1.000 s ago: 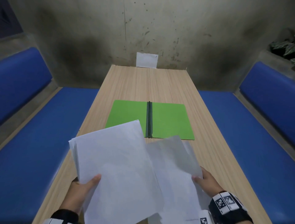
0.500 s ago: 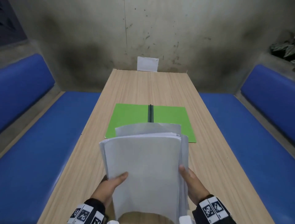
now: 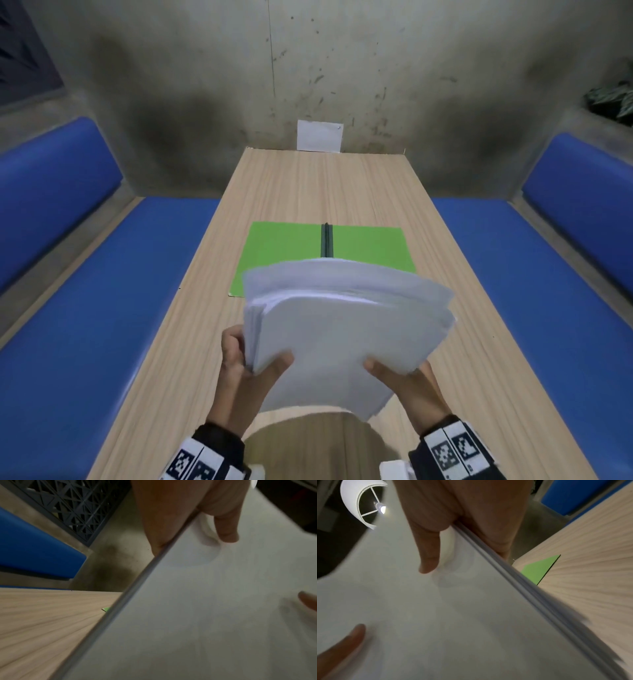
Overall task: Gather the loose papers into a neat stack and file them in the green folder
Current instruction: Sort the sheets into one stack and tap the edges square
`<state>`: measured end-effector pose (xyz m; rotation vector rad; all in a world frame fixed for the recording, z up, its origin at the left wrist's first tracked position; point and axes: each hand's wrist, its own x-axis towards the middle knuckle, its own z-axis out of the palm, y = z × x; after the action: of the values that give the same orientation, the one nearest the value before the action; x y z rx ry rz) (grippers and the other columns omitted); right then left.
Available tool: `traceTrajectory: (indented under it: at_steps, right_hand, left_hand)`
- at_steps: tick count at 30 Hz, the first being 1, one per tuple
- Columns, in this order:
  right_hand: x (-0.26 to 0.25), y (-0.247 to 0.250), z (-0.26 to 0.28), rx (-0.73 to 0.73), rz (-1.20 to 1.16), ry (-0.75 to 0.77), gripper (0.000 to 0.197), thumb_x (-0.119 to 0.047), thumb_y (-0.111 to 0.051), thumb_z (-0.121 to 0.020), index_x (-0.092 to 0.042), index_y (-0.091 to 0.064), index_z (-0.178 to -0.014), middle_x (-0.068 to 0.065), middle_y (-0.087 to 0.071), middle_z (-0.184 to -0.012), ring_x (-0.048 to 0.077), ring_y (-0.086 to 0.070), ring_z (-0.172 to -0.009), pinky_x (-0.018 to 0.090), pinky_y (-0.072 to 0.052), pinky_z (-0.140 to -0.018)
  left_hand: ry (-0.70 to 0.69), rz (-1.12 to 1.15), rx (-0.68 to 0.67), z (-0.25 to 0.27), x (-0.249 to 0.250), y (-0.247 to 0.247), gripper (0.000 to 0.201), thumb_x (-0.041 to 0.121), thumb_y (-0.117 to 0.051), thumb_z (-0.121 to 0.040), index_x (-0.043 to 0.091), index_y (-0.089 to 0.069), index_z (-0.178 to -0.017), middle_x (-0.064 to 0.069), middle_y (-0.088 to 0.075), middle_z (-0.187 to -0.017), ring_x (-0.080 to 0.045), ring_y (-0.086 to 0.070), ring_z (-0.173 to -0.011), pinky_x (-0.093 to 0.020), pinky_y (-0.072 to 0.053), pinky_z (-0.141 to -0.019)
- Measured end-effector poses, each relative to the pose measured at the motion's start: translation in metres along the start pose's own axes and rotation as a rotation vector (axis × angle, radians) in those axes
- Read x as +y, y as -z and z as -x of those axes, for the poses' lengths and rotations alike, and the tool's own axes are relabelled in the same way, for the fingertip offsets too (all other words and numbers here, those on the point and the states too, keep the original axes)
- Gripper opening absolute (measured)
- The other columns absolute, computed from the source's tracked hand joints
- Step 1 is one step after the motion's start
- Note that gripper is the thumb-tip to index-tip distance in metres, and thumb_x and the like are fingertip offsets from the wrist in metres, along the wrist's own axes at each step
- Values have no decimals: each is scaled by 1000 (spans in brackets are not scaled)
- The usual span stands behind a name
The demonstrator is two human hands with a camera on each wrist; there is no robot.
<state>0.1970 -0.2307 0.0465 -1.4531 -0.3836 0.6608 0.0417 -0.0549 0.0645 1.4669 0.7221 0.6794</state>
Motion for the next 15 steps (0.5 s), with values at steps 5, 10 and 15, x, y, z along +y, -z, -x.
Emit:
traceTrajectory:
  at_steps: [5,10,15]
  right_hand:
    - [-9,-3,-6,62,-78,113,59,-46,-84,-46,-16,-67,-94,-5,-76,-87,15,-69,-85,16,-54,-65]
    - [-39,-15,-6,89,-124,246,79,-79,-63,-47,-14,-67,-92,4,-73,-87,13,-67,-78,24,-54,-67]
    - [-54,-29,-10,245,-85,262,44,-59,-69,-64,-15,-65,-63,0,-66,-68,14,-57,-63,29,-45,-64]
  left_hand:
    - [-46,54,18,-1,6,6,96,52,-80,-36,34,-34,-118,8,-57,-108,-4,-63,-88,-31,-50,-77]
    - [-137,128,98,-3,26,1,66,83,-61,-42,39,-61,-90,-14,-62,-103,-24,-60,-83,-35,-48,-67]
    - [-141,144,241,-3,35,-12,43,56,-62,-62,13,-63,-67,-3,-60,-75,-20,-54,-72,-35,-41,-70]
